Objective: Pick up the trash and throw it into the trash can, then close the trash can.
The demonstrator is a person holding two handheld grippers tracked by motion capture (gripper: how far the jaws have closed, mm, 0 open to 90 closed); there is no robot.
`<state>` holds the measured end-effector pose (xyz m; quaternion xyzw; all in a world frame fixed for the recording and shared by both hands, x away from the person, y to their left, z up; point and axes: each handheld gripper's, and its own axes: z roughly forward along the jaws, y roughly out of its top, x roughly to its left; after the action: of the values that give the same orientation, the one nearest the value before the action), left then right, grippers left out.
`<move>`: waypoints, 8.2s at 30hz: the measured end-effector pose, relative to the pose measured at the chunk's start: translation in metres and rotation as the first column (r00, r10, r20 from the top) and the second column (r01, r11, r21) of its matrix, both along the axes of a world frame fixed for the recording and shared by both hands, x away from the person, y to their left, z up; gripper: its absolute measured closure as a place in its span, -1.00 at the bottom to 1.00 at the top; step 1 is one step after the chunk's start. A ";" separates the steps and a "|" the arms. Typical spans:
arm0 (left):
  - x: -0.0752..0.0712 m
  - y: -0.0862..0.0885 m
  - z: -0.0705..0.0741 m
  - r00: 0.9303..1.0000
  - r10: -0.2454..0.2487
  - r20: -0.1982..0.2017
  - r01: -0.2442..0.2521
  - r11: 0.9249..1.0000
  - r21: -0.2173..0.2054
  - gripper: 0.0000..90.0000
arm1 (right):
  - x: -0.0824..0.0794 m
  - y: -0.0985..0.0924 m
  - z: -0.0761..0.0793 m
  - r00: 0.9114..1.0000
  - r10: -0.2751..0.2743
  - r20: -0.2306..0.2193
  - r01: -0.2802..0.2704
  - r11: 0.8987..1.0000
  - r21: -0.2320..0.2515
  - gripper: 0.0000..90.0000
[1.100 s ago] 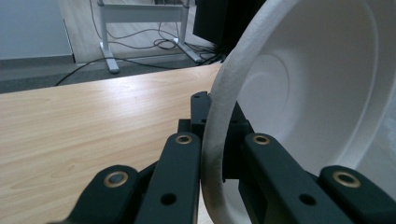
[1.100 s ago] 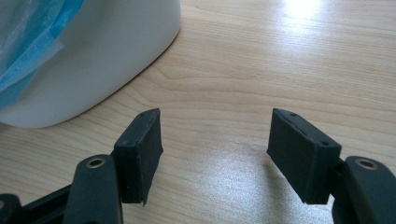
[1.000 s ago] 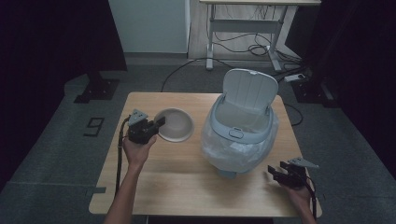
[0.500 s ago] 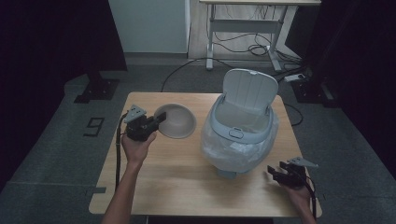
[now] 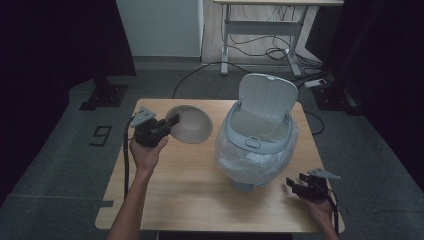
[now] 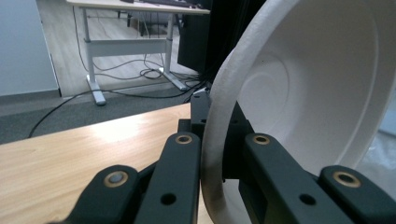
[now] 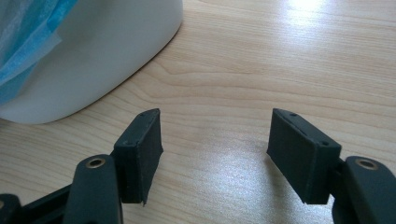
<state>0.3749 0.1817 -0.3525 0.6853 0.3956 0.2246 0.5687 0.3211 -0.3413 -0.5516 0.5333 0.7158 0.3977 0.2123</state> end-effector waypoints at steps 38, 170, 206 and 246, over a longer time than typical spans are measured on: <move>0.014 -0.066 0.042 0.995 -0.092 0.049 0.093 0.995 -0.023 0.92 | 0.001 0.000 0.000 1.000 0.000 -0.017 0.000 1.000 -0.006 -0.23; -0.045 -0.020 -0.093 0.992 -0.044 -0.115 0.069 0.972 0.223 -0.42 | 0.002 -0.002 -0.001 0.999 0.017 -0.044 -0.016 1.000 0.010 -0.25; -0.047 -0.003 -0.122 0.980 -0.010 -0.200 0.053 0.977 0.208 -0.38 | -0.011 -0.007 0.078 0.983 0.051 0.179 -0.069 0.993 0.098 -0.36; -0.048 -0.011 -0.131 0.968 -0.060 -0.245 0.106 0.978 0.180 -0.36 | 0.026 0.017 0.214 0.931 0.137 0.339 -0.186 0.976 0.117 -0.40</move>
<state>0.3273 0.1702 -0.4839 0.7749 0.4082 0.1537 0.4574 0.3473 -0.3246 -0.3378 0.4129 0.6803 0.5491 0.2553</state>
